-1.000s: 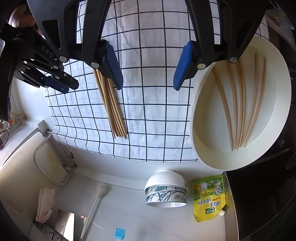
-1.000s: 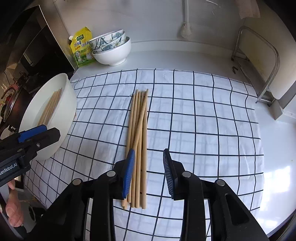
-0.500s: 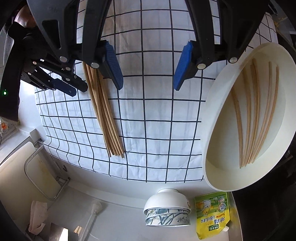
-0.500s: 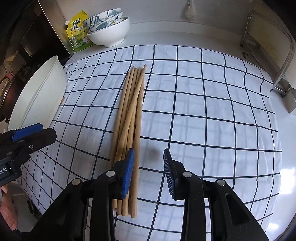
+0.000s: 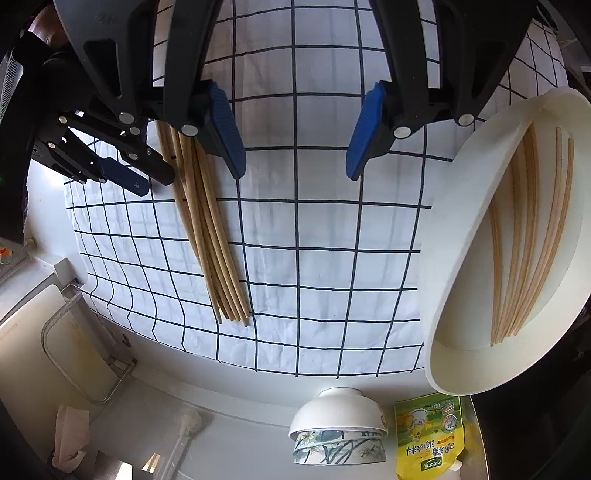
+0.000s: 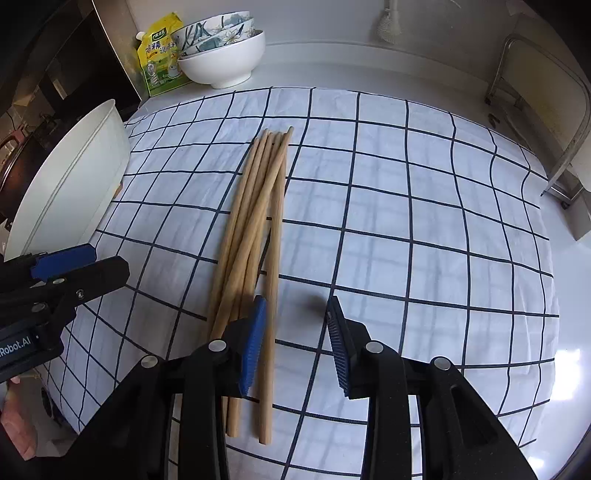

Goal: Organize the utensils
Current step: 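Move both open grippers back over the remaining chopsticks on the cloth, then close the left gripper on a chopstick while the right gripper grasps another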

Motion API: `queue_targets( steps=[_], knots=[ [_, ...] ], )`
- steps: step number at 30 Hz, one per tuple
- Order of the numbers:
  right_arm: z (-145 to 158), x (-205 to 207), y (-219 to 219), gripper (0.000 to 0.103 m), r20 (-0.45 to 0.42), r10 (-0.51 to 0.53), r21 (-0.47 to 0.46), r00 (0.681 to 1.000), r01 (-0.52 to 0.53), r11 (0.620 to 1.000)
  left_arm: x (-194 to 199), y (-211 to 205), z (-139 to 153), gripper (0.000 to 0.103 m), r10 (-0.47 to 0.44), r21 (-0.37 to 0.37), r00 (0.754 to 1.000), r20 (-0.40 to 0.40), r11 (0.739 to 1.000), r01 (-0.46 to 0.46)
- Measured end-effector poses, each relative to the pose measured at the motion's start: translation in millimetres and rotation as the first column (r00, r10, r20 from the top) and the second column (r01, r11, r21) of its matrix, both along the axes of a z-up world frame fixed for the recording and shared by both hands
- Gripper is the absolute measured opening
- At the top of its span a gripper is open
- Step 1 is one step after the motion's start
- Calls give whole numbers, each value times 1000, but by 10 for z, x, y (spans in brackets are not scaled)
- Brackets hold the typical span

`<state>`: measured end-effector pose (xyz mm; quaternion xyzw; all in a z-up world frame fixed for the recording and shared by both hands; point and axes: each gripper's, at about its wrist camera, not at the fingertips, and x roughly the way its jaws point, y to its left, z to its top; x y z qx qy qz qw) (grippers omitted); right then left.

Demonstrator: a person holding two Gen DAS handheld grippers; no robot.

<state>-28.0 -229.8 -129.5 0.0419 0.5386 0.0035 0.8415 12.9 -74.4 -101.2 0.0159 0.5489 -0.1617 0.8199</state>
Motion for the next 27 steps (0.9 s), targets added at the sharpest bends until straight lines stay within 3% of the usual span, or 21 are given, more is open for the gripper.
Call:
queue_targets(
  steps=[9, 13, 27],
  knots=[
    [11, -49, -234, 32, 14, -41, -3, 999, 41, 999, -33, -246, -139, 58, -46, -14, 999, -6, 999, 46],
    [8, -82, -348, 36, 20, -52, -8, 998, 53, 999, -42, -370, -226, 58, -67, 4, 998, -2, 998, 67],
    [75, -154, -411, 36, 49, -63, 11, 997, 62, 998, -49, -530, -308, 65, -79, 69, 997, 15, 995, 77]
  ],
)
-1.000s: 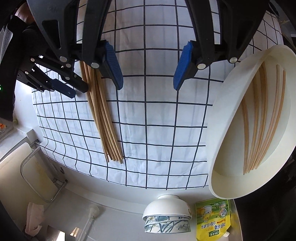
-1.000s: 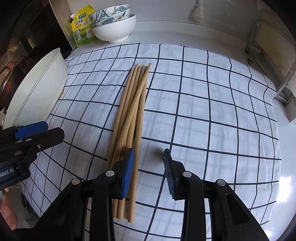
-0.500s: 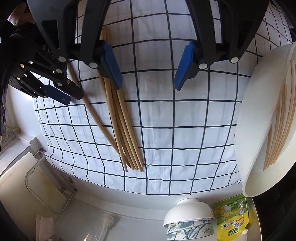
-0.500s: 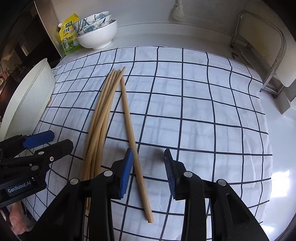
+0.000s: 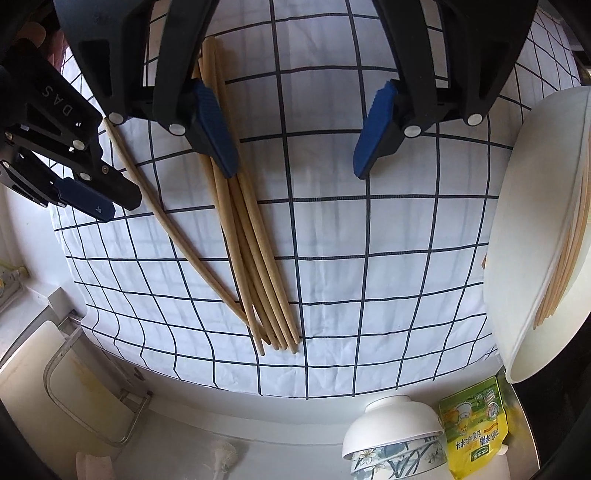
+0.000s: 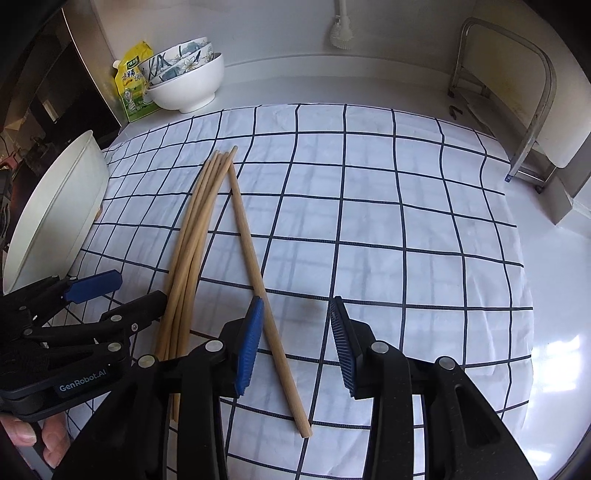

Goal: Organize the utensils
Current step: 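Close the left gripper on a chopstick while the right gripper grasps another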

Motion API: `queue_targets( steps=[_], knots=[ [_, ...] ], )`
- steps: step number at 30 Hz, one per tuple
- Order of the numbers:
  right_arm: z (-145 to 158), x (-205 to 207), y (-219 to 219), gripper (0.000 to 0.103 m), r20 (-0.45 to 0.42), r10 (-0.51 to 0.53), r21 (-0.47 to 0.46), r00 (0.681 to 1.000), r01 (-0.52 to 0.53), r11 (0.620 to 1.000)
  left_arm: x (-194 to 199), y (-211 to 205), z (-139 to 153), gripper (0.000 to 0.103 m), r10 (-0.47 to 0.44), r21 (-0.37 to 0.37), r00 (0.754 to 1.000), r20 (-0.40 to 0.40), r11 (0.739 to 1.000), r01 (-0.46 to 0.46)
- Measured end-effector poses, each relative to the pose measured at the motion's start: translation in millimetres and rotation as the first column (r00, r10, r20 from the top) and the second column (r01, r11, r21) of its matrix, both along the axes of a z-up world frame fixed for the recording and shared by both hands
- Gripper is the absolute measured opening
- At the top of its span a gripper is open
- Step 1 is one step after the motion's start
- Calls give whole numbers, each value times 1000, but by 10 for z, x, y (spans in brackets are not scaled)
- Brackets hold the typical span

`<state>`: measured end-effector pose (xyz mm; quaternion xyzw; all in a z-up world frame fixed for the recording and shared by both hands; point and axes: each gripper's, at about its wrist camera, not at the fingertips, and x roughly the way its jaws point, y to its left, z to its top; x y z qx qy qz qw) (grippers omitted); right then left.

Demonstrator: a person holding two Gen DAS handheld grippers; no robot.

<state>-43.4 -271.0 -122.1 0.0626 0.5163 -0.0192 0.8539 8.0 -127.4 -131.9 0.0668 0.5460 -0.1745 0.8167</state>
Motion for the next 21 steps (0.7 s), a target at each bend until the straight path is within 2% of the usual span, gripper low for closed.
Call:
queue_targets(
  steps=[4, 7, 21],
  knots=[
    [3, -6, 4, 36, 1, -1, -1, 1000, 1, 1000, 19, -68, 1, 66, 4, 44, 1000, 16, 999, -5],
    [5, -14, -3, 36, 0, -3, -2, 1000, 3, 1000, 63, -93, -42, 66, 19, 78, 1000, -3, 997, -19],
    [-46, 122, 128, 36, 2, 52, -9, 999, -52, 999, 94, 244, -48, 65, 74, 73, 997, 18, 994, -75]
  ],
)
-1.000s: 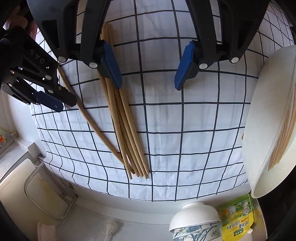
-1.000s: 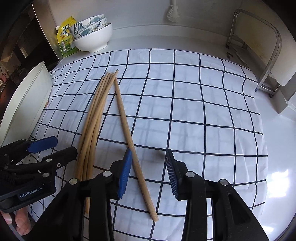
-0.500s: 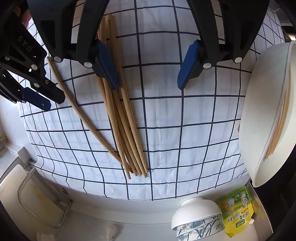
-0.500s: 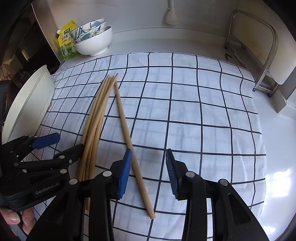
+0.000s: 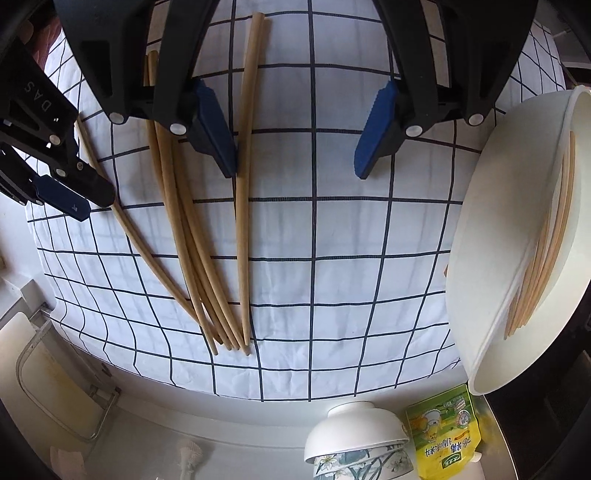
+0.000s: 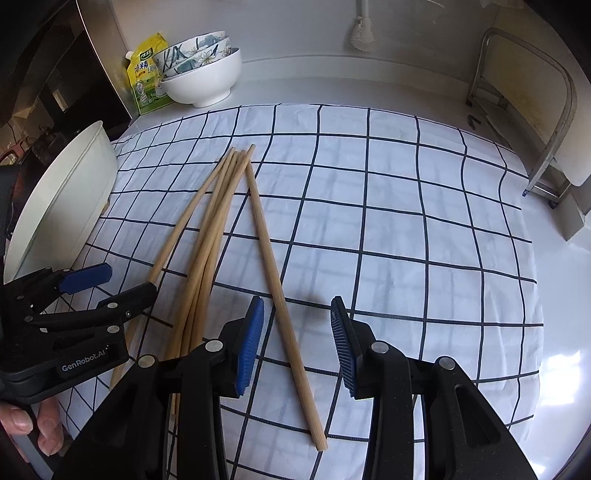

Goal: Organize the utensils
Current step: 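Close the left gripper on a chopstick while the right gripper grasps another, then carry the left gripper's chopstick into the basin while the right carries its own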

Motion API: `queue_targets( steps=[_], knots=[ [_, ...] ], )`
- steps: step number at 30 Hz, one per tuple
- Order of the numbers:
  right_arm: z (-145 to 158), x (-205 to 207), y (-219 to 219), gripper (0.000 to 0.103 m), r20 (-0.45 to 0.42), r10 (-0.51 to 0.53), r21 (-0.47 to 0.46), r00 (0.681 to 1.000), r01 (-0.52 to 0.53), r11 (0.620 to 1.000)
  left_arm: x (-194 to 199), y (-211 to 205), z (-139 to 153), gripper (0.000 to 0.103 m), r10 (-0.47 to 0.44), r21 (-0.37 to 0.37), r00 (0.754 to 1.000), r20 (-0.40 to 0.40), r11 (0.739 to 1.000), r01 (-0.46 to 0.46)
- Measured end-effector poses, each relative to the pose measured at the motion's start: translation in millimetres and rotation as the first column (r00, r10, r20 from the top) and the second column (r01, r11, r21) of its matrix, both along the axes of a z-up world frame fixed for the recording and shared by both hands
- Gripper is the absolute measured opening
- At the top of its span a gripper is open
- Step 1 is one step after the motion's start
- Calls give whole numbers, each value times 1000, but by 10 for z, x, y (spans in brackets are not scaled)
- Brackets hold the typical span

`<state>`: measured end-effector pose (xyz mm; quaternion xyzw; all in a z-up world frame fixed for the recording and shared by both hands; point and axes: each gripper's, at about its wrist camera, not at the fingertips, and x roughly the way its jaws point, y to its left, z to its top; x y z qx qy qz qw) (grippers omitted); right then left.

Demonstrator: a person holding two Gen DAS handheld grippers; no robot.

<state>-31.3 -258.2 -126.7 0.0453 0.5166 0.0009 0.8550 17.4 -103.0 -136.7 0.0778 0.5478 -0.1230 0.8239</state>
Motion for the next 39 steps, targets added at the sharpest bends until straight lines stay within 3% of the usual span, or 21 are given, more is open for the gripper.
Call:
queue_targets(
  steps=[7, 11, 12, 15, 17, 27, 33, 39],
  knots=[
    [-63, 118, 109, 36, 4, 41, -65, 999, -40, 997, 60, -119, -2, 67, -1, -1, 1000, 19, 1000, 1],
    [-75, 156, 147, 36, 13, 52, -88, 999, -51, 995, 114, -175, 16, 47, -5, -14, 1000, 28, 1000, 5],
    [-77, 153, 160, 32, 17, 55, -92, 998, -53, 994, 114, -178, 23, 40, -6, -17, 1000, 29, 1000, 6],
    [-73, 160, 213, 8, 24, 75, -111, 997, -72, 991, 108, -189, 42, 19, -13, -25, 999, 31, 1000, 14],
    [-69, 170, 250, 7, 22, 89, -119, 996, -86, 989, 105, -192, 47, 9, -17, -32, 1000, 23, 999, 18],
    [102, 86, 189, 6, 30, 41, -33, 999, -40, 999, 38, -65, 161, 7, -38, -67, 999, 10, 997, 38],
    [471, 40, 206, 6, 73, 2, 7, 997, -3, 1000, 16, 136, 546, 8, -46, -109, 997, 57, 993, 52],
    [904, 96, 504, 6, 144, 19, 39, 989, -25, 999, 77, 579, 928, 8, -9, -145, 994, 113, 989, 25]
  ],
)
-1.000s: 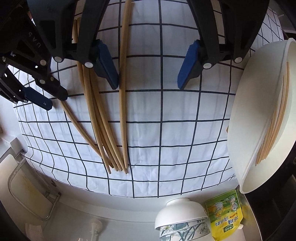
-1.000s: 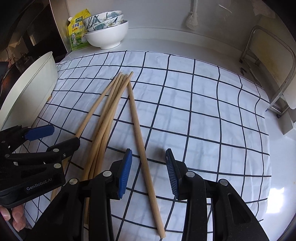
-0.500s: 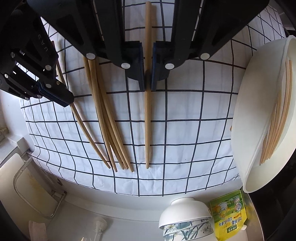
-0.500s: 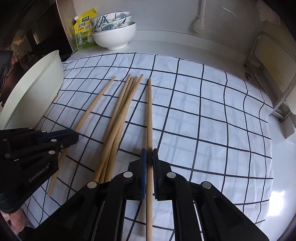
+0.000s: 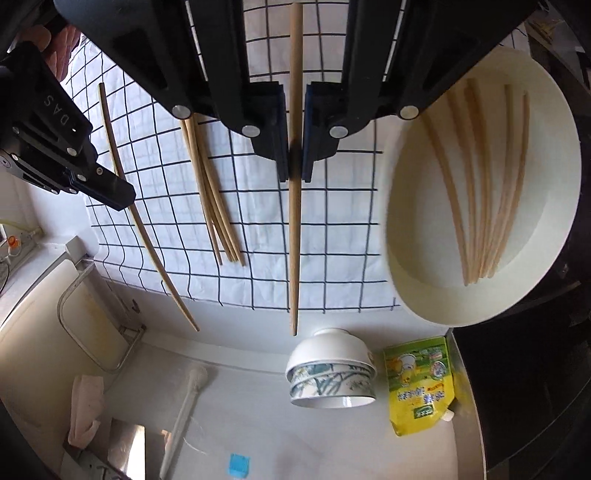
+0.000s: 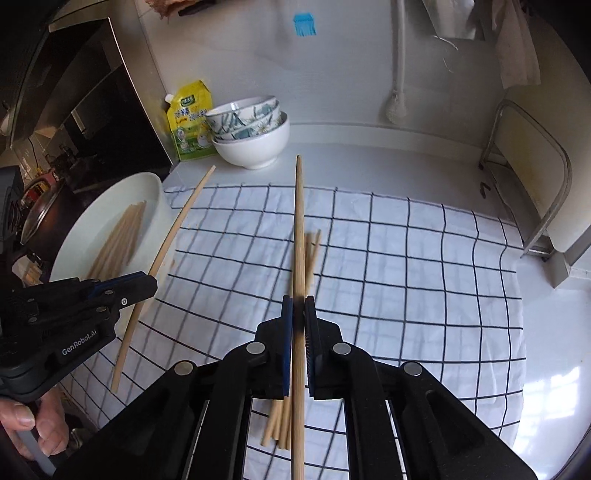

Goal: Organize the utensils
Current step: 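Carry the left gripper's chopstick into the basin while the right carries its own, then open the left gripper in the basin while the right gripper releases its chopstick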

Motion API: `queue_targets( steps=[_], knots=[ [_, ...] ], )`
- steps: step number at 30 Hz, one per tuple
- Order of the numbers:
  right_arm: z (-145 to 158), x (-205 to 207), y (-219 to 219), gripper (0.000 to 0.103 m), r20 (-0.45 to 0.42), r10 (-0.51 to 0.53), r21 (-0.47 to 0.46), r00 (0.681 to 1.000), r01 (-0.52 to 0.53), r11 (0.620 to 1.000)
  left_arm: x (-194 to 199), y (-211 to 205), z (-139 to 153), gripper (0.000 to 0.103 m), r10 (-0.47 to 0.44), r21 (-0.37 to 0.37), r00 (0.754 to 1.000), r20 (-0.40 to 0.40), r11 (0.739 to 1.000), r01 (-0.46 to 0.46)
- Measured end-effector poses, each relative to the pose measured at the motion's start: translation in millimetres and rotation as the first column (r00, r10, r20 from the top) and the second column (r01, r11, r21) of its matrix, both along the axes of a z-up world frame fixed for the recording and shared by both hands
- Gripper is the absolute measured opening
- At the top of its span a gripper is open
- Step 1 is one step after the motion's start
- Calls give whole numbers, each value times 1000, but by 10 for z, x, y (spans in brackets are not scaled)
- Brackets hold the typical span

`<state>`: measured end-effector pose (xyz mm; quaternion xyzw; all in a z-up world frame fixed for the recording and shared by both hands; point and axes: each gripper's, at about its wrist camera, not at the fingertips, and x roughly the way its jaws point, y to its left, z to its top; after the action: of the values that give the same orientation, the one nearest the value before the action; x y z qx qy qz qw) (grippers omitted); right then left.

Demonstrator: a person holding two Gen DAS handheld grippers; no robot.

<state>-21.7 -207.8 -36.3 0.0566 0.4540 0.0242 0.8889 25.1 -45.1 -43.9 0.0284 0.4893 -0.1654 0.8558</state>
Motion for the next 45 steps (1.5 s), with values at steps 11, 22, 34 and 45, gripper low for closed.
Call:
queue_targets(
  steps=[11, 22, 34, 45],
  knots=[
    [229, 579, 1247, 6, 48, 201, 44, 978, -203, 978, 242, 1269, 233, 8, 164, 6, 985, 44, 986, -164],
    [-202, 1173, 2316, 6, -82, 317, 80, 945, -310, 947, 605, 1969, -117, 8, 222, 39, 975, -23, 974, -221],
    [-537, 1287, 2334, 7, -180, 254, 90, 950, -242, 966, 703, 2098, -431, 8, 217, 44, 969, -118, 976, -214],
    [-374, 1137, 2162, 16, -129, 203, 76, 971, -194, 978, 628, 2219, -266, 58, 262, 27, 962, -83, 965, -261]
  ],
)
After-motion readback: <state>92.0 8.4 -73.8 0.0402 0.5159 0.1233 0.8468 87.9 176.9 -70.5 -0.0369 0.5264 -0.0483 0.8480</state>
